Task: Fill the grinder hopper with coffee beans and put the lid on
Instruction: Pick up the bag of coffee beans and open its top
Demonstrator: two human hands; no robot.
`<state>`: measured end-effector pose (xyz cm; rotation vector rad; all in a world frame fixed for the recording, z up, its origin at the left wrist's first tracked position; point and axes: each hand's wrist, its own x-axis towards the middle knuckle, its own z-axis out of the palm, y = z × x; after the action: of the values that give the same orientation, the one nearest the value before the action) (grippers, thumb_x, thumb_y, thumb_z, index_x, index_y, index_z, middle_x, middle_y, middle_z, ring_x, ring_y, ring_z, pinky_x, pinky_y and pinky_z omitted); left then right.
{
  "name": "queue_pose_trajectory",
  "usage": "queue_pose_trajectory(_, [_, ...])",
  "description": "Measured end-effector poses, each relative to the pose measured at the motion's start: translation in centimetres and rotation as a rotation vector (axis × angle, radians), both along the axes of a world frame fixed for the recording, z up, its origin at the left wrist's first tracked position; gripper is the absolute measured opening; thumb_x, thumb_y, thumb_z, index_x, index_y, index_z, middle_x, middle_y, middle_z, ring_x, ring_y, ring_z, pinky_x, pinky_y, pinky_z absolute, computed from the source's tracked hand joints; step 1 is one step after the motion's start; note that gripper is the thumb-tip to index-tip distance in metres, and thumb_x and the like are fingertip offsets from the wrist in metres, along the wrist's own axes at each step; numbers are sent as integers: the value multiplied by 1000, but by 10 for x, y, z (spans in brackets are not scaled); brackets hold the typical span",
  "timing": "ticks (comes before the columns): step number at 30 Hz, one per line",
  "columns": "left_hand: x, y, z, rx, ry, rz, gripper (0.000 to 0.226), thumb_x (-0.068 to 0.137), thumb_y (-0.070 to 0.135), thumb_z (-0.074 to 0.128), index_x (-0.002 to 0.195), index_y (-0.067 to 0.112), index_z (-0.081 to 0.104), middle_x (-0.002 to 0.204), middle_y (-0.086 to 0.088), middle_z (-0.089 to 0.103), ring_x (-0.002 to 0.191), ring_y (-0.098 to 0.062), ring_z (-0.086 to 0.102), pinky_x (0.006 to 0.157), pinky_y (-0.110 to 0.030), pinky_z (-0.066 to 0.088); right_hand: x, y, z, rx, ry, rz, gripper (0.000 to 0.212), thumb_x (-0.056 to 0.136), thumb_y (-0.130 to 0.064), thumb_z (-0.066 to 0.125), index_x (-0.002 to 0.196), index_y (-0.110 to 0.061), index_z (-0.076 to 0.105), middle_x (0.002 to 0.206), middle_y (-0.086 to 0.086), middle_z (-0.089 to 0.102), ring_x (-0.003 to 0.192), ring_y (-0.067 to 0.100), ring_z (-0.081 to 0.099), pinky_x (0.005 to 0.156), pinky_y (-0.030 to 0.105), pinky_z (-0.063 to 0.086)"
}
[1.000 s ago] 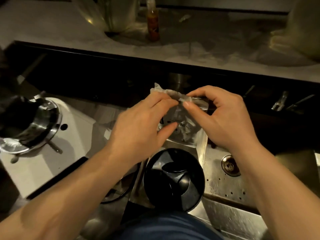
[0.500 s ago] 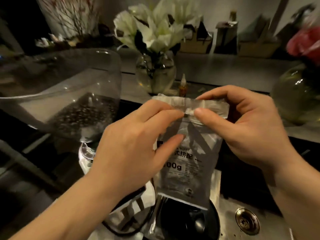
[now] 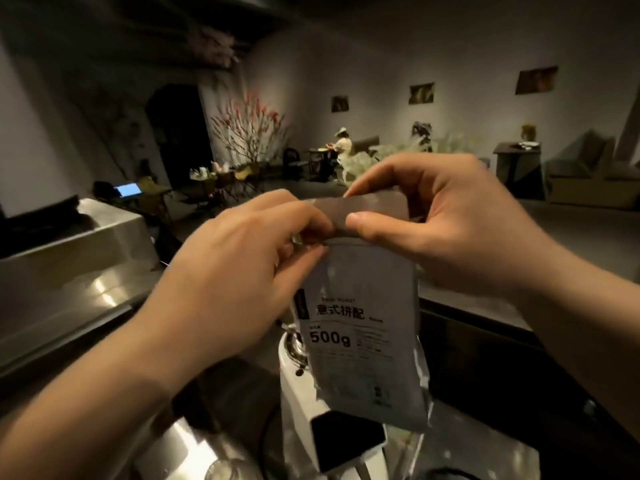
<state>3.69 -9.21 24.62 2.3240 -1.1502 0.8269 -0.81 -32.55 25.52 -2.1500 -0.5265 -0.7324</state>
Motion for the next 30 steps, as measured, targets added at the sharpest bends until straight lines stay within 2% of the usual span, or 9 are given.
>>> queue_pose_trajectory(4, [5,29,51,14,-100,50,15,98,40,61,109,41,70,101,21,59,87,-3,58,73,-32,49,19,25,60,-106,-75,9,15,95,-33,83,109,-32,78,99,-6,80,89,16,77,81,47,65])
queue_pose_trajectory(7, [13,50,86,35,-172,97,12,99,36,64,107,42,70,100,20,58,87,-5,58,73,-33,48,42,44,97,-130,-30,27,24,92,-26,86,115,-28,79,103,-13,81,95,0,77,81,24,60])
queue_pose_trajectory(9, [19,63,105,69,-243,133,12,98,38,64,106,43,70,102,21,57,85,-6,56,73,-33,45,55,58,117,-170,25,40,35,90,-24,88,123,-22,78,110,-9,81,98,2,77,81,18,56])
queue_pose_trajectory(14, [30,80,123,234,-341,233,13,102,41,55,110,47,63,108,28,62,84,1,51,70,-26,42,84,87,135,-276,168,22,25,86,-20,89,110,-15,83,102,2,84,93,16,79,81,34,63])
queue_pose_trajectory(17, [40,86,118,367,-225,241,12,105,41,48,99,51,45,89,28,53,77,1,51,63,-20,36,108,102,121,-361,170,-47,16,85,-18,88,100,-14,85,95,7,84,83,16,76,81,44,63])
queue_pose_trajectory(20, [50,94,106,392,-16,167,11,106,42,52,95,42,48,88,23,56,80,2,55,67,-20,39,130,106,96,-484,160,-176,12,87,-18,83,98,-16,84,94,6,82,89,23,77,83,50,64])
queue_pose_trajectory(22, [54,96,100,347,98,121,13,105,47,54,94,41,54,85,19,61,76,2,57,67,-22,40,140,108,77,-455,212,-166,4,89,-20,82,91,-23,81,93,2,80,89,21,76,84,47,64])
queue_pose_trajectory(24, [59,93,98,303,120,97,17,104,52,56,90,42,58,81,17,62,73,4,58,64,-21,39,147,113,64,-399,279,-110,16,90,-19,83,83,-31,75,88,-3,77,84,16,72,78,40,61])
queue_pose_trajectory(30, [83,96,88,235,-101,159,25,102,55,56,81,44,49,76,17,58,68,-1,55,62,-23,39,152,110,46,-150,153,-64,35,87,-34,88,102,-28,57,98,-5,68,89,15,66,83,38,60])
